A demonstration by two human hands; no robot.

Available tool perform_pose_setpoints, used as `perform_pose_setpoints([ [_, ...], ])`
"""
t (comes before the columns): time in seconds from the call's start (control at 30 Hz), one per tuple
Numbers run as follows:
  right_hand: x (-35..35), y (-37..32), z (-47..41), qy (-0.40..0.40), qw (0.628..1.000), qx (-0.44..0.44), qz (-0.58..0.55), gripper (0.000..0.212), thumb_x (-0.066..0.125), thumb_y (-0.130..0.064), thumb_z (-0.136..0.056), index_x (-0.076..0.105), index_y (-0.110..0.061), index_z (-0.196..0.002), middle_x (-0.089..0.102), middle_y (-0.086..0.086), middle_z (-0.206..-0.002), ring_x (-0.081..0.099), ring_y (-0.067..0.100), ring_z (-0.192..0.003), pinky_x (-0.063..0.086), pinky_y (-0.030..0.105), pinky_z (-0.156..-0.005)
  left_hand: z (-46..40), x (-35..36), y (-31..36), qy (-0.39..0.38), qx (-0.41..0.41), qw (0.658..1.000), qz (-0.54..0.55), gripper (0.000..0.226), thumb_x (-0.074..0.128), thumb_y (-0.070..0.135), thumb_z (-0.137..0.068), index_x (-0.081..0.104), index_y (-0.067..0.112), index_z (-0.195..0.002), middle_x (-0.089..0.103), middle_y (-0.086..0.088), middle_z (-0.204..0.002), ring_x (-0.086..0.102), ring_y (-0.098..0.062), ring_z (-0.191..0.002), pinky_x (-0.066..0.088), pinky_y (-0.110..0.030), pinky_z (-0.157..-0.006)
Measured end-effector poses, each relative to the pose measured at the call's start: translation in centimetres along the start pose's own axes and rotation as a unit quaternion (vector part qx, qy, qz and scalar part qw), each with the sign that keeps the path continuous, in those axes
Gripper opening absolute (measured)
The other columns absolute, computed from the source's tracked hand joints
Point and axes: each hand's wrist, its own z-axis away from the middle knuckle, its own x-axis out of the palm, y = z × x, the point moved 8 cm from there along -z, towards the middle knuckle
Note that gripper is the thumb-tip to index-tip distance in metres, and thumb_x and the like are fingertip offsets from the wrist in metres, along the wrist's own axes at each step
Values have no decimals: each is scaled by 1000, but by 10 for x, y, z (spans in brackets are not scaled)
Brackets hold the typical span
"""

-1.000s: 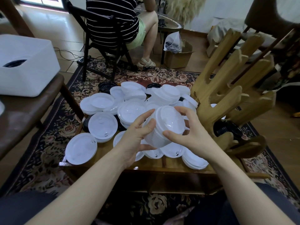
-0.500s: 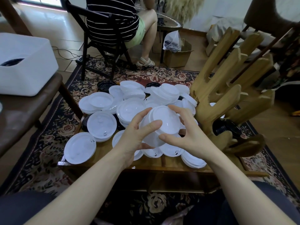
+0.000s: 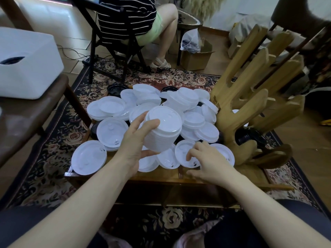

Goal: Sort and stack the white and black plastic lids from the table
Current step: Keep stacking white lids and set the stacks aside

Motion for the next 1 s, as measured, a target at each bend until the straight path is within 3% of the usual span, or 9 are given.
perform_pose_setpoints([
  [0.17,3,-4,-5,5,998,0,55,18,63,-31,-89,61,-18,-102,40,-6,-98,36,15,-95,21,25,-72,1,-1,-1,-9,-7,1000,-4,61,73,47,-67,62,44,-127,56,9,-132,55,-24,-120,60,-34,-64],
  [0.27,-6,2,-3,27,998,30,-54,8,65,-28,-89,61,-21,-89,49,-7,-92,42,12,-91,31,25,-74,0,0,0,-11,-9,1000,-3,62,72,48,-66,62,44,-126,56,8,-133,55,-25,-121,60,-34,-64],
  [0.37,-32,18,4,83,970,92,-209,10,68,-23,-89,61,-20,-82,60,-6,-85,54,9,-84,40,18,-72,-1,1,-2,-11,-14,1000,-6,63,73,48,-66,62,44,-127,55,7,-135,54,-26,-122,60,-35,-65],
  [0.43,-51,31,10,125,918,137,-350,11,68,-16,-90,64,-13,-81,61,-5,-75,56,5,-70,41,11,-65,-1,2,-4,-13,-16,1000,-7,62,73,49,-66,62,44,-126,55,6,-135,54,-26,-122,61,-36,-67],
  [0.5,-64,43,15,161,830,172,-505,7,68,-12,-90,64,-10,-84,59,-2,-72,53,5,-61,43,15,-58,-1,4,-4,-17,-16,1000,-10,61,73,49,-65,62,45,-125,56,6,-135,55,-25,-122,62,-38,-68],
  [0.63,-73,47,15,198,627,153,-737,13,63,-15,-81,62,-11,-94,64,0,-76,59,12,-66,52,22,-57,-1,9,-6,-25,-19,999,-13,60,72,48,-66,62,45,-125,57,8,-132,56,-23,-120,62,-37,-69],
  [0.73,-74,32,9,173,547,112,-811,31,58,-11,-82,59,-10,-113,70,1,-89,67,11,-74,58,23,-64,0,12,-9,-26,-23,999,-21,63,75,47,-64,62,45,-126,58,7,-132,56,-23,-121,62,-37,-68],
  [0.83,-76,11,3,135,546,72,-824,52,55,-5,-83,50,-10,-135,72,3,-101,71,14,-83,60,26,-69,-1,15,-11,-36,-24,999,-29,66,77,48,-63,62,46,-127,58,7,-135,56,-22,-123,62,-37,-70],
  [1.0,-78,-7,-2,111,615,44,-779,78,60,1,-80,34,-28,-147,72,9,-110,72,24,-91,61,34,-69,0,21,-9,-59,-10,998,-38,75,82,51,-56,61,47,-128,62,6,-133,58,-20,-122,62,-44,-80],
])
